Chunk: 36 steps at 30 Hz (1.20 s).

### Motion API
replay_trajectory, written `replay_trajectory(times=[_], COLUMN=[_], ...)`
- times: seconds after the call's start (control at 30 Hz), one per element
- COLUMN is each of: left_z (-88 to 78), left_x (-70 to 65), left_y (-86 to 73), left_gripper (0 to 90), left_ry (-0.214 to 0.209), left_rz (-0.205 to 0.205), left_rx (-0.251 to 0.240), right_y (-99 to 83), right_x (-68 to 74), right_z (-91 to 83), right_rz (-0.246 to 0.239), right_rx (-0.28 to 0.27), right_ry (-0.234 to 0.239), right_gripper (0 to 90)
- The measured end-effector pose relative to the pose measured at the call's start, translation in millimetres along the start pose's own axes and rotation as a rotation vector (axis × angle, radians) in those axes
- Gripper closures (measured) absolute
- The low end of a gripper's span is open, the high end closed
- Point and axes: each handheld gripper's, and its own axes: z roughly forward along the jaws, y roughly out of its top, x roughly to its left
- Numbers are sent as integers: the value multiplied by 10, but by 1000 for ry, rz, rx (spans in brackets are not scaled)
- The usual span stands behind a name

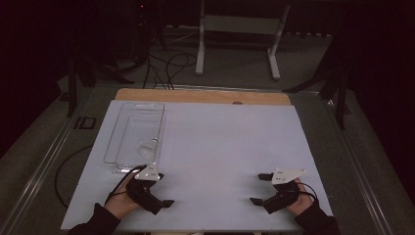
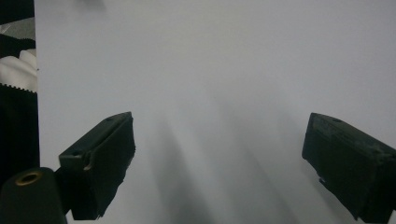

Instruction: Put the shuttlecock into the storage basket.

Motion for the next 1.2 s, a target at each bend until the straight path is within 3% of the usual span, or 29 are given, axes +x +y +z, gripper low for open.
replay_trajectory(times=[0.27, 0.63, 0.83, 1.0, 1.2], left_z=[-73, -74, -106, -65, -53], left_x=[-9, 9, 25, -9, -21], left_y=[-100, -212, -249, -262, -265], left_gripper=[4, 4, 4, 4, 4], left_ry=[59, 92, 129, 162, 202], left_rz=[7, -50, -99, -84, -88], left_rx=[-39, -43, -90, -71, -86], right_y=[-3, -4, -9, -5, -4], right_x=[2, 2, -1, 5, 9], right_z=[-3, -3, -8, -11, -25], right_rz=[4, 7, 5, 3, 0], right_rx=[-4, -2, -2, -4, -11], right_ry=[-1, -1, -3, -3, -9], right_gripper=[92, 92, 92, 92, 92])
